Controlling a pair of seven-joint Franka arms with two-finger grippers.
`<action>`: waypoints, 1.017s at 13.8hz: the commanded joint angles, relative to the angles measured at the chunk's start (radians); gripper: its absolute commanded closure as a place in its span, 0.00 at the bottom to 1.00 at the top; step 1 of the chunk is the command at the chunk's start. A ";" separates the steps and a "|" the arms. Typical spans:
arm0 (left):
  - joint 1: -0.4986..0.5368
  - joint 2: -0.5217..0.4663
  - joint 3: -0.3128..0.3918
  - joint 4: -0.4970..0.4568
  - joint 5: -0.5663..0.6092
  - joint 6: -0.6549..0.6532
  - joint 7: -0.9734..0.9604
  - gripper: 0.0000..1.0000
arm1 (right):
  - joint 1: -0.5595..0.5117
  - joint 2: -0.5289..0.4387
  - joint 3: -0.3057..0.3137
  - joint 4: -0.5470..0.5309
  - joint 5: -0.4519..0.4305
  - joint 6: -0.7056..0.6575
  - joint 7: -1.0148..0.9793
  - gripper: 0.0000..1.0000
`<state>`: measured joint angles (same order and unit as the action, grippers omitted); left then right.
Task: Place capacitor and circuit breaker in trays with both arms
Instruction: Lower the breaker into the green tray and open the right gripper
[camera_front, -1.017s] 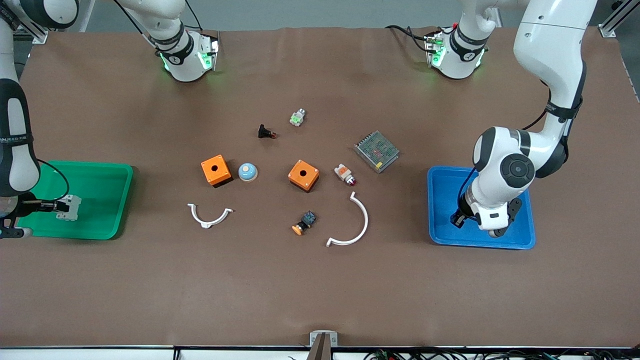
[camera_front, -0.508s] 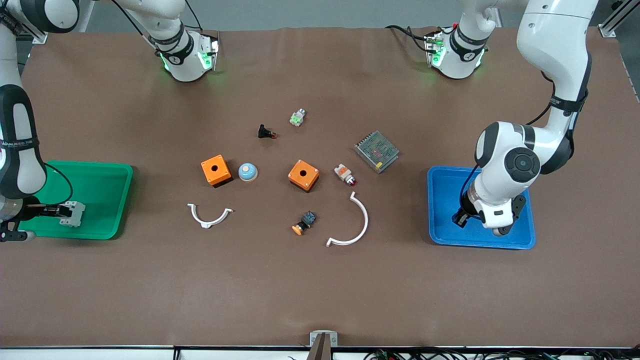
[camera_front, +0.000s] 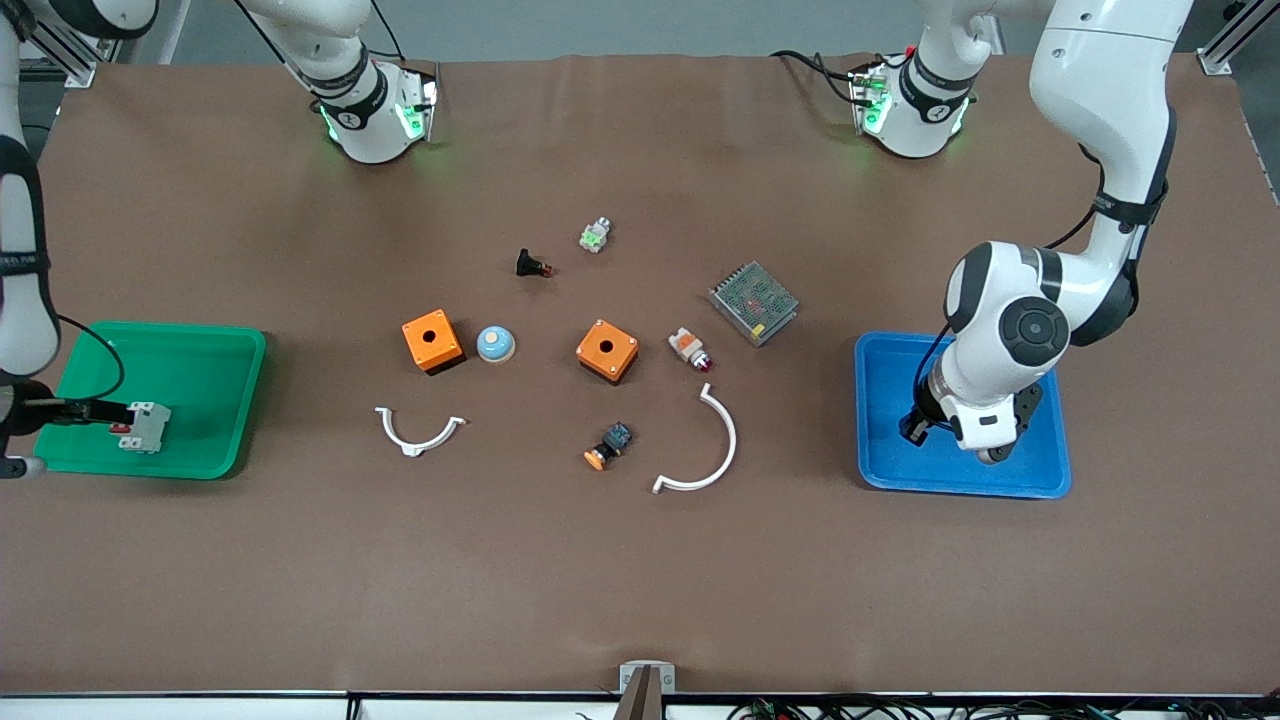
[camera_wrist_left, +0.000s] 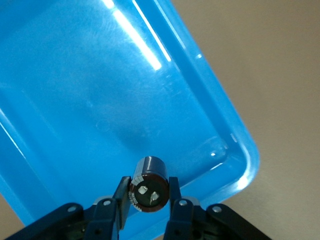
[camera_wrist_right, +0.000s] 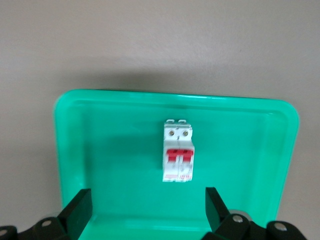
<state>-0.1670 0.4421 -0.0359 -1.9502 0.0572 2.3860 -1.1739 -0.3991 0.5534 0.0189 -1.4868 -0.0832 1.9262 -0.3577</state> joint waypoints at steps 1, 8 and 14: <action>0.007 -0.006 -0.006 -0.018 0.007 -0.014 -0.024 1.00 | 0.041 -0.146 0.007 -0.027 -0.021 -0.125 0.048 0.00; 0.007 0.009 -0.006 -0.016 0.006 -0.090 -0.029 0.86 | 0.218 -0.527 0.009 -0.278 0.046 -0.257 0.258 0.00; 0.004 0.041 -0.004 -0.006 0.013 -0.073 -0.032 0.33 | 0.384 -0.599 0.010 -0.313 0.060 -0.257 0.419 0.00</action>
<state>-0.1643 0.4825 -0.0353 -1.9649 0.0573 2.3130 -1.1824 -0.0502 -0.0184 0.0384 -1.7700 -0.0385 1.6499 0.0185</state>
